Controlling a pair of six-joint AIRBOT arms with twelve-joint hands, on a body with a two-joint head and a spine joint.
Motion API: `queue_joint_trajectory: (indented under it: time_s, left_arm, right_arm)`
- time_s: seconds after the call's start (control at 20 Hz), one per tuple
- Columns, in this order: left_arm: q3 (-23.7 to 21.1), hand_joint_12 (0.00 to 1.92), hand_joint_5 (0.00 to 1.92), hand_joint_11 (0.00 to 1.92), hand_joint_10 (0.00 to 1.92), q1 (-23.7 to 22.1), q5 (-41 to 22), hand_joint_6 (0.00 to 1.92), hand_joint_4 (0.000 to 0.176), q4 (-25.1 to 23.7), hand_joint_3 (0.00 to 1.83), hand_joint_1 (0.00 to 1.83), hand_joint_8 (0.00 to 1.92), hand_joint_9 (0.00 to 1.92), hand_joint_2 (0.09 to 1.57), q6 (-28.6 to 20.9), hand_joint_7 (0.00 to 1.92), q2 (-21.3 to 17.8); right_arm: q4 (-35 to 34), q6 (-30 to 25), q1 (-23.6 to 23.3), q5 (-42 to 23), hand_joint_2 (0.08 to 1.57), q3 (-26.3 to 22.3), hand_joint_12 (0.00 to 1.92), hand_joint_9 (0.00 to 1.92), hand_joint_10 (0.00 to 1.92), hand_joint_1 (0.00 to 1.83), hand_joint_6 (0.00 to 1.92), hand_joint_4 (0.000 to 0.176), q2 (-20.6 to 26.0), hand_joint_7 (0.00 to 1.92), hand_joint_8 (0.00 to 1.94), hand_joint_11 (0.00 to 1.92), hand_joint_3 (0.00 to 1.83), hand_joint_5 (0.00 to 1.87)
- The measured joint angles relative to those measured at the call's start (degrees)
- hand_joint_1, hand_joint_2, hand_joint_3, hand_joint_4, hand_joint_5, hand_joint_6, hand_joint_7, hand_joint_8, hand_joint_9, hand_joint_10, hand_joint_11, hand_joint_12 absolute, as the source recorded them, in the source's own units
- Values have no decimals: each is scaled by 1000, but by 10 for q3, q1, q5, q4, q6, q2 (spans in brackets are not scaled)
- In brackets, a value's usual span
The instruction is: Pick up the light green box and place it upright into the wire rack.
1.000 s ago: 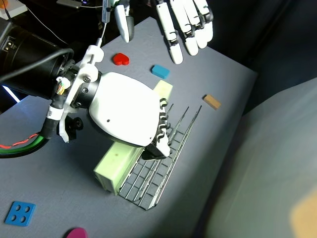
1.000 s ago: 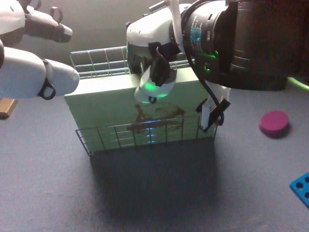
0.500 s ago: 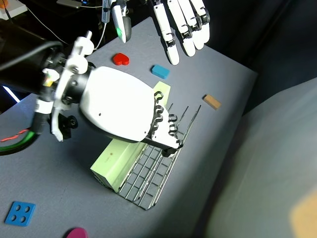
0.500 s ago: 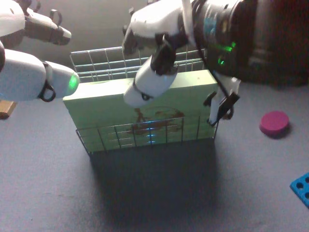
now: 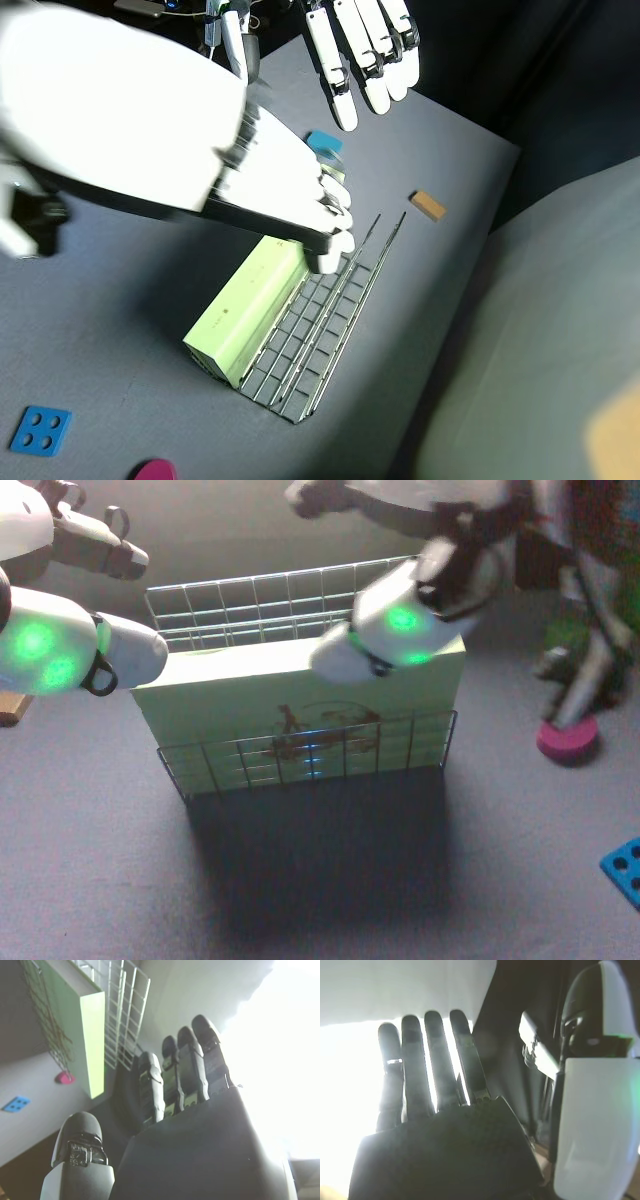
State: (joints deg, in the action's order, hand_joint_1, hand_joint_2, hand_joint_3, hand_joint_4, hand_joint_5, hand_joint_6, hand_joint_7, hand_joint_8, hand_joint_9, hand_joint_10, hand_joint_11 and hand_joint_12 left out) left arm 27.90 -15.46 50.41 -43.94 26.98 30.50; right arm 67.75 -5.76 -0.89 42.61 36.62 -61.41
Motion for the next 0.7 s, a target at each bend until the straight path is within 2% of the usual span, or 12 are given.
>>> queue_joint_trajectory:
  time_s: [0.05,0.1,0.15,0.2,0.25,0.3,0.35,0.4,0.45,0.55,0.65,0.7]
  left_arm:
    - [0,770,608,317,62,0,-2,17,0,0,0,247,22,695,1230,0,674,0]
    - [-1,862,809,441,129,0,-3,49,0,-1,0,278,56,856,1245,0,856,0]
    - [-1,1049,906,555,662,0,-2,246,0,0,1,328,261,816,1260,0,949,0]
    - [-2,1388,732,619,1307,0,0,938,0,1,0,370,978,710,1270,0,787,0]
    - [-2,1814,604,722,1798,0,1,1541,0,1,3,405,1630,738,1293,-1,697,0]
    - [-2,1814,604,722,1798,-1,3,1541,0,1,3,405,1630,738,1293,-1,697,0]
    - [-2,1917,686,888,1916,-3,6,1906,0,0,1,465,1909,866,1299,-2,796,0]
    - [-2,1920,787,959,1920,-7,7,1918,0,0,3,476,1919,929,1314,-3,874,0]
    - [-2,1921,947,1080,1921,-8,4,1920,0,-2,2,508,1921,1075,1324,-7,1023,0]
    - [-2,1921,1164,1330,1921,-9,7,1921,0,0,0,616,1921,1278,1305,-7,1235,0]
    - [-2,1921,1168,1469,1921,-14,10,1921,0,2,0,698,1921,1352,1314,-9,1267,0]
    - [-2,1921,1168,1469,1921,-15,9,1921,0,-1,0,698,1921,1352,1314,-9,1267,0]
  right_arm:
    - [-1,1,0,11,1053,-21,1644,629,1168,747,51,0,21,816,484,516,0,815]
    - [-3,3,-2,17,1170,-36,1813,723,1602,887,1015,125,34,784,994,727,0,804]
    - [-7,3,-4,22,1221,-52,1899,862,1857,890,1328,166,50,760,1474,986,5,745]
    - [-3,3,-4,26,1170,-70,1917,1023,1908,846,1637,0,69,762,1782,1200,0,628]
    - [-1,3,-4,28,1173,-86,1920,1119,1918,841,1864,0,83,817,1909,1381,0,608]
    - [-3,2,-4,31,1173,-98,1920,1119,1918,841,1864,0,96,817,1909,1381,0,608]
    - [-5,-1,-3,38,1225,-112,1921,1221,1921,799,1919,0,109,939,1940,1556,8,723]
    - [-5,-5,-3,43,1247,-123,1921,1350,1921,753,1921,0,122,1059,1941,1639,9,839]
    - [-1,-12,1,44,1285,-132,1921,1491,1921,675,1921,0,133,1213,1941,1734,14,995]
    - [-1,-34,11,48,1377,-145,1921,1623,1921,560,1921,0,149,1426,1941,1820,24,1140]
    - [10,-61,25,53,1437,-161,1921,1645,1921,541,1921,0,161,1472,1941,1827,18,1161]
    - [28,-76,30,53,1437,-168,1921,1645,1921,541,1921,0,166,1472,1941,1827,18,1161]
